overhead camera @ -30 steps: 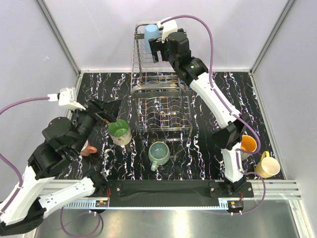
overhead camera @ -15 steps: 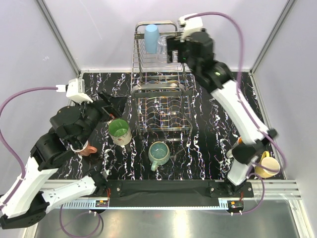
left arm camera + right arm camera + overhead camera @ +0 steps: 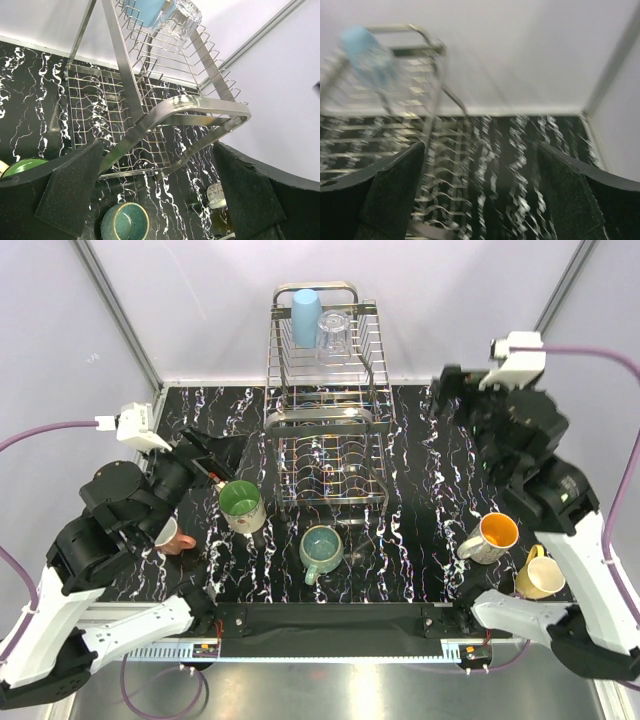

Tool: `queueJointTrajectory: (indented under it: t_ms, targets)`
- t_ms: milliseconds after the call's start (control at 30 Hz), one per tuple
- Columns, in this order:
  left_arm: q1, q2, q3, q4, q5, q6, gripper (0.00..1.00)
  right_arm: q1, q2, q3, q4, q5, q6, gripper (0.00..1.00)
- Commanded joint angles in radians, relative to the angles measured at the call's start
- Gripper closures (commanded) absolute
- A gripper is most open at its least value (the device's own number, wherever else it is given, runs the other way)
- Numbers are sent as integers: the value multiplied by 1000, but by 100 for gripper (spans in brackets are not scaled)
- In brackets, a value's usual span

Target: Load the cups into the dish rack

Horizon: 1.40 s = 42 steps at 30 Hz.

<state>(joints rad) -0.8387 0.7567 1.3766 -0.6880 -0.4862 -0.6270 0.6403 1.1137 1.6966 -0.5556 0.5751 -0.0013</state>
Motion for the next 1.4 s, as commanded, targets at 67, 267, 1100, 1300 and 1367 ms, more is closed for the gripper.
queueJointTrajectory:
  t_ms: [67,267,1100,1300,1367]
  targets:
    - [3,-2,-19,27,-46,7,1,-10,-127,-201,-111,296,6,0]
    - [3,-11,-28,-18,-117,15,1,-51,-241,-291,-259,370,89,0]
    - [3,-26,-131,-67,7,-27,1,-784,-23,-476,-432,-122,449,16]
    - [3,-86,-151,-30,69,-11,1,-1007,26,-456,-452,-72,520,25]
    - [3,-97,-148,-30,78,3,1,-1080,31,-472,-451,-29,570,26]
